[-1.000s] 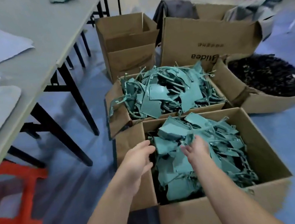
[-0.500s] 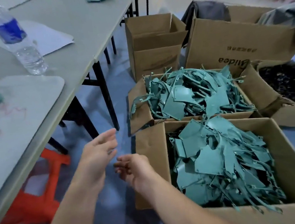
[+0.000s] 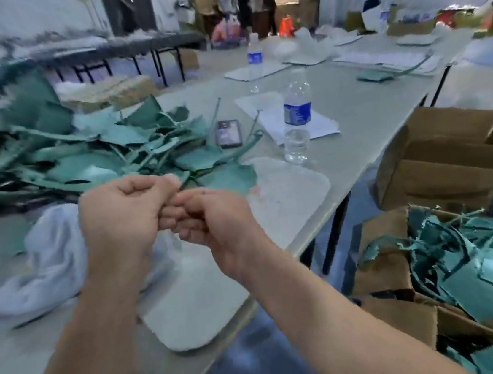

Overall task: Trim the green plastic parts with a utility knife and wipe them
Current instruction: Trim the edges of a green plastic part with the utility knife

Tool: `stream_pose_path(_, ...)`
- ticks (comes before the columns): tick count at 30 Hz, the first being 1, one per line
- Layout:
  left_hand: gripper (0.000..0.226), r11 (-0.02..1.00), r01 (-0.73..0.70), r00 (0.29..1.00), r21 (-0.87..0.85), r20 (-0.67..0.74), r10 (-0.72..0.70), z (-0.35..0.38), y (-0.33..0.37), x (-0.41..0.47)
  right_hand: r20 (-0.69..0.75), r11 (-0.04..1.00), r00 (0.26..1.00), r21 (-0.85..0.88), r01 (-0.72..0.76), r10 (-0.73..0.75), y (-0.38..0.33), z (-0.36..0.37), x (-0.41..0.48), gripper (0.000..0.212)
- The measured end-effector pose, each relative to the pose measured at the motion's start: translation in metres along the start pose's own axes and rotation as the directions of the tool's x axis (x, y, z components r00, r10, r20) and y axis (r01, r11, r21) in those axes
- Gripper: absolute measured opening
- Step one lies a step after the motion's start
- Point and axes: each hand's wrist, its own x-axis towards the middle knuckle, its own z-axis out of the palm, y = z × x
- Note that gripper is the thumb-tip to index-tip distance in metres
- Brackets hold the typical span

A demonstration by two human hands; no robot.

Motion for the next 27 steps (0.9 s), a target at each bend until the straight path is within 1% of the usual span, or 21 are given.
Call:
stream_pose_path(1,0.023,1.0,-0.002,0.992,0.023,-0.128,0.005,-0.024,-0.003,0.008,0.044,0.999,0.999,-0.038,-0.019,0.021,0.005,0.021,0.008,0.022)
stream_pose_path(3,0.037,0.996,0.009,0.932,0.093,-0.362,0.026,-0.071,-0.009,0.02,0.121,0.993,0.991,-0.109,-0.044,0.057,0.015,0.065,0.023,0.025)
stream_pose_path(5,0.033,0.987,0.026,0.862,0.156,-0.503,0.057,-0.118,-0.018,0.026,0.175,0.985,0.981,-0.164,-0.049,0.078,0.027,0.104,0.038,0.028)
stream_pose_path(7,0.024,0.959,0.082,0.804,0.27,-0.587,0.096,-0.162,-0.029,0.03,0.212,0.978,0.974,-0.205,-0.031,0.075,0.041,0.136,0.053,0.028)
stream_pose_path(10,0.005,0.933,0.148,0.71,0.329,-0.692,0.131,-0.221,-0.051,0.034,0.254,0.928,0.967,-0.364,0.078,0.018,0.058,0.174,0.076,0.02)
stream_pose_path(11,0.012,0.925,0.172,0.687,0.338,-0.714,0.133,-0.238,-0.058,0.036,0.266,0.897,0.964,-0.422,0.131,-0.016,0.062,0.186,0.085,0.018)
stream_pose_path(14,0.051,0.902,0.241,0.669,0.357,-0.735,0.112,-0.274,-0.077,0.043,0.29,0.778,0.952,-0.575,0.254,-0.097,0.071,0.22,0.109,0.019)
stream_pose_path(16,0.063,0.912,0.244,0.654,0.331,-0.751,0.097,-0.287,-0.09,0.048,0.331,0.642,0.93,-0.681,0.352,-0.16,0.078,0.243,0.125,0.025)
stream_pose_path(18,0.061,0.93,0.184,0.624,0.319,-0.769,0.141,-0.293,-0.106,0.051,0.402,0.464,0.883,-0.751,0.47,-0.244,0.084,0.263,0.139,0.037)
stream_pose_path(19,0.058,0.933,0.153,0.604,0.325,-0.779,0.172,-0.295,-0.113,0.052,0.439,0.378,0.847,-0.76,0.528,-0.301,0.087,0.27,0.146,0.04)
stream_pose_path(21,0.059,0.94,0.134,0.57,0.314,-0.801,0.186,-0.299,-0.124,0.057,0.526,0.256,0.741,-0.715,0.651,-0.416,0.087,0.286,0.157,0.039)
stream_pose_path(22,0.06,0.942,0.15,0.56,0.301,-0.811,0.17,-0.302,-0.127,0.06,0.569,0.195,0.684,-0.686,0.701,-0.457,0.087,0.293,0.163,0.037)
stream_pose_path(23,0.061,0.941,0.174,0.553,0.29,-0.82,0.15,-0.304,-0.13,0.062,0.609,0.109,0.623,-0.667,0.737,-0.491,0.088,0.3,0.169,0.036)
stream_pose_path(24,0.062,0.939,0.199,0.547,0.279,-0.827,0.13,-0.306,-0.131,0.064,0.642,-0.015,0.569,-0.67,0.742,-0.513,0.09,0.309,0.178,0.037)
stream_pose_path(25,0.064,0.94,0.217,0.54,0.263,-0.835,0.109,-0.307,-0.133,0.066,0.666,-0.164,0.532,-0.691,0.704,-0.523,0.091,0.317,0.188,0.042)
stream_pose_path(26,0.065,0.943,0.224,0.532,0.245,-0.842,0.092,-0.308,-0.135,0.068,0.679,-0.311,0.525,-0.717,0.624,-0.512,0.09,0.326,0.198,0.049)
stream_pose_path(27,0.066,0.948,0.221,0.524,0.229,-0.848,0.083,-0.308,-0.137,0.069,0.678,-0.428,0.543,-0.735,0.526,-0.496,0.088,0.334,0.207,0.053)
